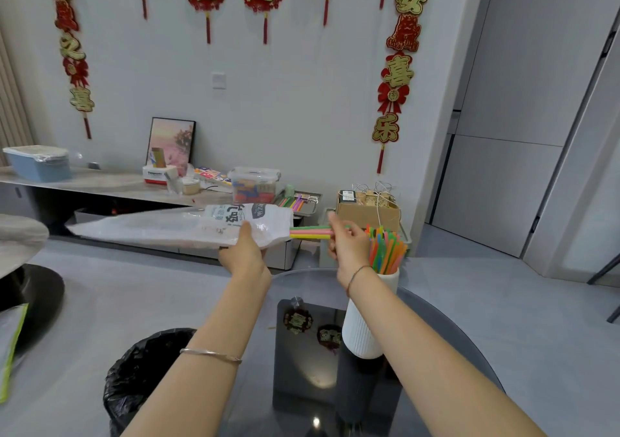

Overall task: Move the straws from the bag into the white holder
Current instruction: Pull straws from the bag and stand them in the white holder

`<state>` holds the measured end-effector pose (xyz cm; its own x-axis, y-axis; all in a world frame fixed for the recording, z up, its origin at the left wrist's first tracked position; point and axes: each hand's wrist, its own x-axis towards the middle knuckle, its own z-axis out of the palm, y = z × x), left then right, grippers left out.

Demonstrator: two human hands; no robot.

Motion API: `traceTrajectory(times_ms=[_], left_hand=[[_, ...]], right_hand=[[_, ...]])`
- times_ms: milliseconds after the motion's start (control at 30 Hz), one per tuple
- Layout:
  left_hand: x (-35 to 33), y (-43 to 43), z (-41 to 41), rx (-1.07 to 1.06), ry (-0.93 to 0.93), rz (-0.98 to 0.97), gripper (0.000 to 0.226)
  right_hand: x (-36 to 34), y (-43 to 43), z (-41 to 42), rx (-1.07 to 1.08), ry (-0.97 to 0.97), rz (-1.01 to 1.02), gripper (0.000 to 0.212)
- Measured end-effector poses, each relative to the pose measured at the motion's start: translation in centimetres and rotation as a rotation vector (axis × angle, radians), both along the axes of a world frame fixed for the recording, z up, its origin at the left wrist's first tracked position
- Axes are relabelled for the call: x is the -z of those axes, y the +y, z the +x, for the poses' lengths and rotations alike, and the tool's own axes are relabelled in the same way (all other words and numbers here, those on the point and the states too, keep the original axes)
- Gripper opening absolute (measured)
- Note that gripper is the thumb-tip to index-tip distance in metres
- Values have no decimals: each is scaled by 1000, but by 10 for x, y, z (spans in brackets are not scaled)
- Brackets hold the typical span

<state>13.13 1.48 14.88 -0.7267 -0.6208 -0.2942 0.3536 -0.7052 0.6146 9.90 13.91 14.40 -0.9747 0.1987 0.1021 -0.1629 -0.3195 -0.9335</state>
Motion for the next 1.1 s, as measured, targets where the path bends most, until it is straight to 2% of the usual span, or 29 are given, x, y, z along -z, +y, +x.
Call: traceTrajectory(times_ms=[67,133,200,300,400,567,667,800,900,1000,1100], left_hand=[[-2,4,0,16,14,64,46],[-4,11,1,28,27,108,46],[-5,19,2,34,24,128,45],[-6,29,3,51,28,135,44],[-7,35,4,70,6,148,43],[-6,33,5,69,17,214,44],[-8,37,6,82,36,239,44],[-11,51,8,144,40,254,42],[-9,54,6,162,36,252,42],[-4,54,4,168,35,255,43],[2,58,0,174,18,247,43]], right_hand=[[-4,-2,-1,-7,10,-163,30],[-6,-9,0,-71,17,-231,23],[-4,-17,1,-160,67,-139,17],[-1,-24,1,-266,143,12,41],[-6,-24,1,-176,168,108,36],[-23,-4,-5,62,150,-15,37],[-33,1,-4,-1,131,-48,34],[-35,-2,1,-107,128,69,44],[-56,16,2,-60,153,-82,46],[-82,42,2,-31,200,-329,47],[-98,66,0,0,200,-389,49]])
